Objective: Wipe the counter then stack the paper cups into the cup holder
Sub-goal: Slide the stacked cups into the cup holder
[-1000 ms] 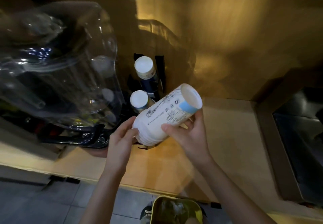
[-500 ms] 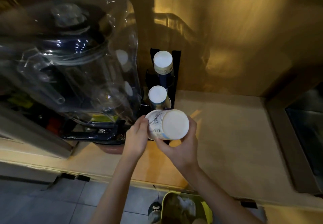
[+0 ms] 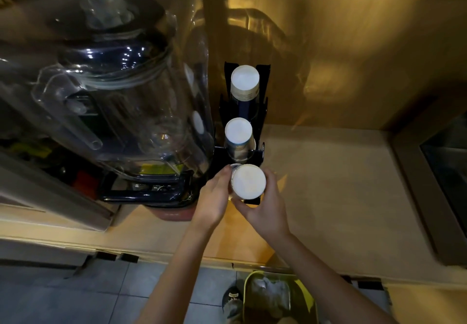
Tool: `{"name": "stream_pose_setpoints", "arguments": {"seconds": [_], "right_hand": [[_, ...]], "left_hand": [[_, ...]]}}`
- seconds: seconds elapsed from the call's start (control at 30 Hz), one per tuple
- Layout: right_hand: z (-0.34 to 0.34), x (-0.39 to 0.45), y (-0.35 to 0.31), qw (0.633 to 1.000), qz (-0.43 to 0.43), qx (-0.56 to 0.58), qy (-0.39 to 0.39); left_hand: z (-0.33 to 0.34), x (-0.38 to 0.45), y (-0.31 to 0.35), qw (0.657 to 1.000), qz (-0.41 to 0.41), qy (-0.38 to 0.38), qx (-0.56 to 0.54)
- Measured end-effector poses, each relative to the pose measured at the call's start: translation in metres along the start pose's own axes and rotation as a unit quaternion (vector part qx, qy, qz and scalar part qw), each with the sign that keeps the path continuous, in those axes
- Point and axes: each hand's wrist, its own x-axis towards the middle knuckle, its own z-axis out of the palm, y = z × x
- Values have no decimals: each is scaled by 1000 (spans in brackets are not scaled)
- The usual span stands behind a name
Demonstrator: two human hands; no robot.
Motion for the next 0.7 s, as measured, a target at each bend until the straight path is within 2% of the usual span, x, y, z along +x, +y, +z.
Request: {"name": "stream_pose_setpoints", "arguments": {"seconds": [0.1,0.23,0.33,0.4,0.57,0.7], "right_hand": [[4,-1,6,999,10,-48,-14],[6,1,11,997,13,-69,-34],[4,5,13,995,12,-66,-71],[3,7,15,993,17,-65,-94],[-7,13,12,985,77,-18,-151],[-5,15,7,982,124,53,-131]], "left_hand": [[-4,-8,-3,999,31,7,11],[-6,-14,-8,982,128,55,131],[-4,-10,-14,967,152,101,178],[-2,-5,-21,956,165,106,217],[7,7,-31,925,124,25,359],[15,11,-25,899,81,-1,431]]}}
